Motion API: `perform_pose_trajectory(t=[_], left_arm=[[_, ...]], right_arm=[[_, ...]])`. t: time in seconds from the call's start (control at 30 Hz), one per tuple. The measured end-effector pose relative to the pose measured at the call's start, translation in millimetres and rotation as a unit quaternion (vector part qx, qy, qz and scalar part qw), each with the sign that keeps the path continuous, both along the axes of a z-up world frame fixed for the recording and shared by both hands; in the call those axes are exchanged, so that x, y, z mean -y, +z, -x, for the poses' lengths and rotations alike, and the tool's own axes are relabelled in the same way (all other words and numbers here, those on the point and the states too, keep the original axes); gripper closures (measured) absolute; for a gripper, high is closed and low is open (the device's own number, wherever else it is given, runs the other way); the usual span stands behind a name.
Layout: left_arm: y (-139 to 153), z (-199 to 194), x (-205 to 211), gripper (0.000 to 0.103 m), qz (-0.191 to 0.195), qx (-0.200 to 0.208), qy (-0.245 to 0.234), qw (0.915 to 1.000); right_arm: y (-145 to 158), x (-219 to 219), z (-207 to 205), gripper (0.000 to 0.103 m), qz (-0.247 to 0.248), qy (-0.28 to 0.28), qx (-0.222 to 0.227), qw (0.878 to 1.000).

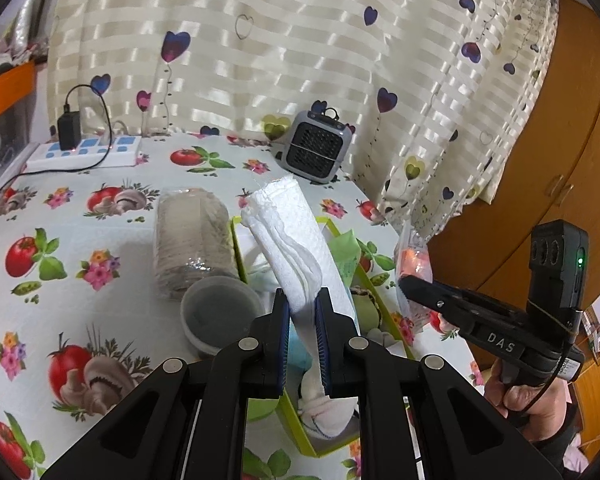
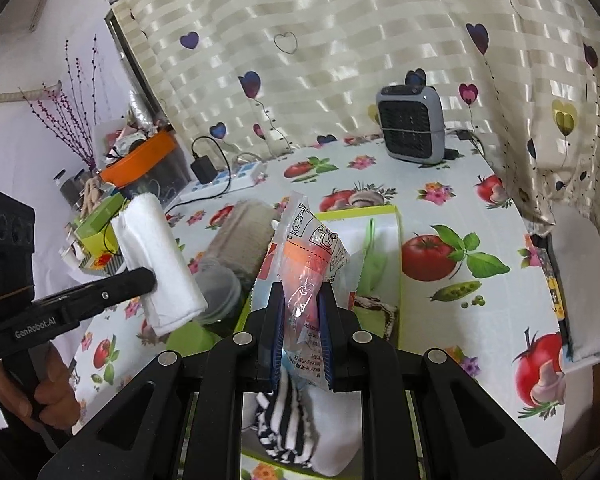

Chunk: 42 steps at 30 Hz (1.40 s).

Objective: Organize soft objects
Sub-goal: 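Carry the white towel and clear bag over the white box with both grippers, then lower the towel and bag into the box and open both grippers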

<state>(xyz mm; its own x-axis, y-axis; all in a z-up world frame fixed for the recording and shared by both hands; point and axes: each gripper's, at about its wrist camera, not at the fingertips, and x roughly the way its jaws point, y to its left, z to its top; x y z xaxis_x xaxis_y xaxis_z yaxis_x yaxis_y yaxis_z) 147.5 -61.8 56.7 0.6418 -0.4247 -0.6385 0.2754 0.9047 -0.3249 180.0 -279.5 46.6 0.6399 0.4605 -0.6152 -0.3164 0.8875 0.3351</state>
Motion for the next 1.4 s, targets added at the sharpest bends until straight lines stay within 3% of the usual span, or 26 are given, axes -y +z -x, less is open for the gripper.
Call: perform_pose_trajectory(t=[0.53,0.73,0.87,1.27,1.4], left_arm=[[-22,-30,23,0.091,-0.009,-0.03,-0.029,0.9991],[-30,-43,31,0.091,-0.013,-0.043,-0.034,0.9984],[-32,-54,37,0.091,-0.008,-0.05,-0.039,0.998],[-48,-91,63,0.091,-0.014,-0.068,-0.064,0.9956],[-42,-88,62,0.078,-0.012,-0.054,-0.063,0.9965]], right_arm=[[-46,-3,-18,0.084,0.039,0.011,-0.077,0.996],[-50,-16,-17,0.081,0.071,0.044,-0.074,0.994],[-42,-17,-9,0.067,0.085,0.051,-0.051,0.994],[-31,-2,-3,0.067,0.064,0.028,-0.03,0.997],[-30,2,-4,0.067,0.059,0.021,-0.028,0.998]])
